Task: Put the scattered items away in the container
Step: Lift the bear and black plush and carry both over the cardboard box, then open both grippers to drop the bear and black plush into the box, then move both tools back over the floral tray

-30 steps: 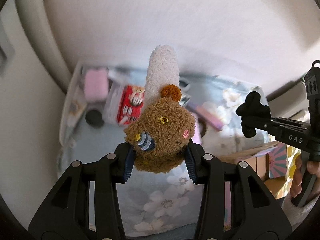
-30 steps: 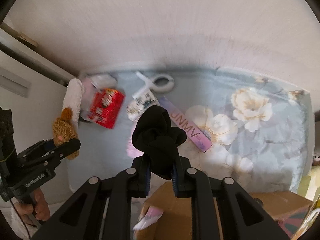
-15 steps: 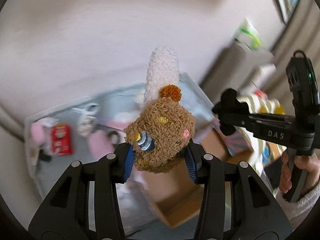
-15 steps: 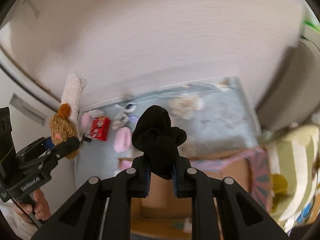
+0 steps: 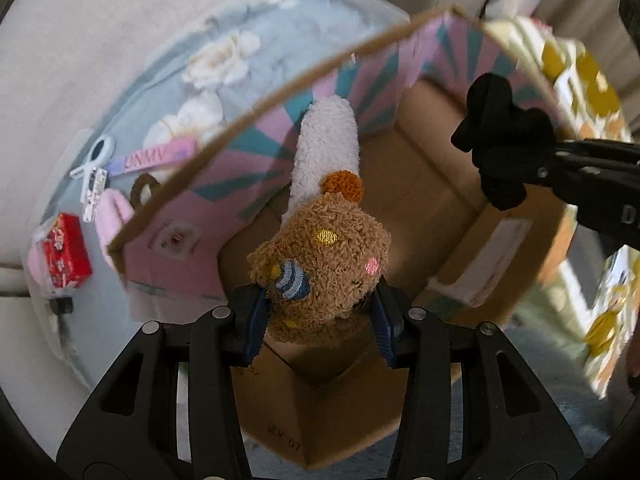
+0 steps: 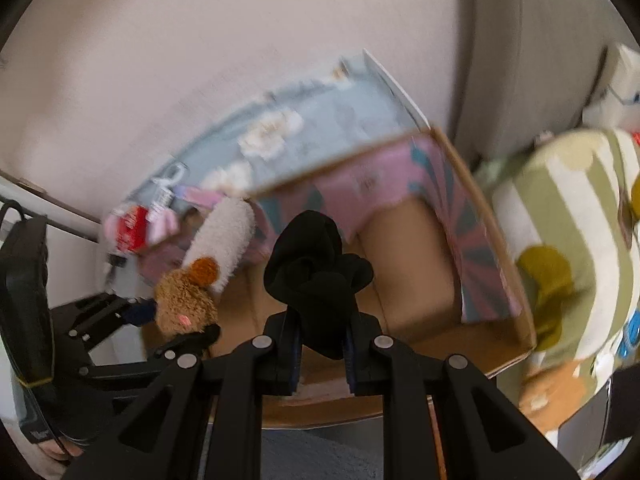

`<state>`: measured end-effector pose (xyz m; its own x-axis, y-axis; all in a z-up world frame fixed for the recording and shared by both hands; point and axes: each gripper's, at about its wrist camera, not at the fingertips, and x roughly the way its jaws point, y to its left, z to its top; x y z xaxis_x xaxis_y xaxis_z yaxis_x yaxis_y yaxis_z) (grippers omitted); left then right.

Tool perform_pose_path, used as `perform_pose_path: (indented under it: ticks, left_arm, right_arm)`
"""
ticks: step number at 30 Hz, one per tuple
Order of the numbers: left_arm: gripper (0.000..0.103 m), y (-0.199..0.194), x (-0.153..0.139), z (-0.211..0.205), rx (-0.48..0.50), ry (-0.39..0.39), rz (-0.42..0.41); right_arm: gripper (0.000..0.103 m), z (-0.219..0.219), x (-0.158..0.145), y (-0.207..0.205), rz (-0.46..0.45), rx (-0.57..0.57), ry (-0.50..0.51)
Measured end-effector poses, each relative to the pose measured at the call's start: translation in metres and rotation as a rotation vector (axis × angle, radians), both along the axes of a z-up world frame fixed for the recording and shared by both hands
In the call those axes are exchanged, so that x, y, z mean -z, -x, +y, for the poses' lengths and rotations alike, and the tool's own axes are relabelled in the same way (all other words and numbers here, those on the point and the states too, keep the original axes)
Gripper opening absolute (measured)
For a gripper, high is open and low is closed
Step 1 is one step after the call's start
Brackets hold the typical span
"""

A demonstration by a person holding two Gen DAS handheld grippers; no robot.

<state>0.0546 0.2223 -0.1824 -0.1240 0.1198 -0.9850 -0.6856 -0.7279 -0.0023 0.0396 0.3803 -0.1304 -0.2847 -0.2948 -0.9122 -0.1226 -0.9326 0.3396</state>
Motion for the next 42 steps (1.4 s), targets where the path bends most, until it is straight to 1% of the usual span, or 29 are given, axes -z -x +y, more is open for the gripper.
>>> perform_pose_path:
  ticks: [1,3,8,10,11,12,13,14,15,16,17,19,21,24,27,33,38,42]
  left_arm:
    - [0.041,-0.001,0.003,0.001,0.005,0.008,-0.006]
    - [0.041,-0.002,0.006,0.002,0.016,0.02,-0.009]
    - [0.041,-0.008,0.006,0.008,0.027,0.029,-0.004]
    - [0.043,-0.008,0.006,0.008,0.029,0.024,-0.008]
    - [0.049,-0.009,0.003,0.009,0.028,0.02,-0.003]
    - [0.061,-0.009,0.0,0.01,0.03,0.007,0.01]
    - [0.07,-0.01,-0.005,0.011,0.034,-0.003,0.024]
    - [0.09,-0.011,-0.011,0.012,0.041,-0.02,0.054]
    - [0.099,-0.012,-0.017,0.012,0.045,-0.034,0.082]
    - [0.1,-0.013,-0.026,0.011,0.048,-0.055,0.124]
    - [0.101,-0.014,-0.032,0.01,0.049,-0.07,0.153]
    - [0.101,-0.013,-0.042,0.007,0.038,-0.095,0.183]
    - [0.102,-0.011,-0.046,0.004,0.018,-0.114,0.181]
    - [0.102,-0.003,-0.043,-0.004,-0.016,-0.123,0.148]
    - [0.102,0.002,-0.041,-0.011,-0.048,-0.133,0.124]
    - [0.102,0.008,-0.046,-0.031,-0.117,-0.145,0.146]
    - [0.102,0.017,-0.051,-0.064,-0.223,-0.158,0.158]
    - [0.102,0.03,-0.054,-0.107,-0.345,-0.162,0.166]
  right_arm:
    - [0.016,0.001,0.009,-0.001,-0.01,0.005,0.013]
    - [0.016,0.003,0.012,-0.005,-0.02,0.01,0.039]
    - [0.016,0.006,0.014,-0.003,-0.017,0.018,0.035]
    - [0.016,0.008,0.014,-0.001,-0.014,0.018,0.035]
    - [0.018,0.008,0.013,-0.001,-0.011,0.02,0.035]
    - [0.023,0.009,0.013,-0.001,-0.009,0.02,0.037]
    - [0.037,0.009,0.012,-0.001,-0.009,0.024,0.041]
    - [0.057,0.01,0.011,-0.001,-0.008,0.03,0.041]
    - [0.065,0.011,0.01,-0.001,-0.001,0.044,0.034]
    - [0.073,0.014,0.006,-0.002,0.016,0.063,0.027]
    - [0.076,0.016,0.002,-0.002,0.034,0.074,0.03]
    - [0.076,0.021,-0.004,-0.002,0.053,0.085,0.05]
    - [0.076,0.024,-0.008,-0.001,0.057,0.093,0.067]
    - [0.076,0.025,-0.013,0.0,0.073,0.094,0.074]
    - [0.076,0.022,-0.013,0.001,0.069,0.091,0.069]
    - [0.076,0.011,-0.013,0.007,0.071,0.062,0.086]
    - [0.076,-0.007,-0.021,0.018,0.089,0.005,0.079]
    - [0.076,-0.028,-0.026,0.031,0.097,-0.06,0.072]
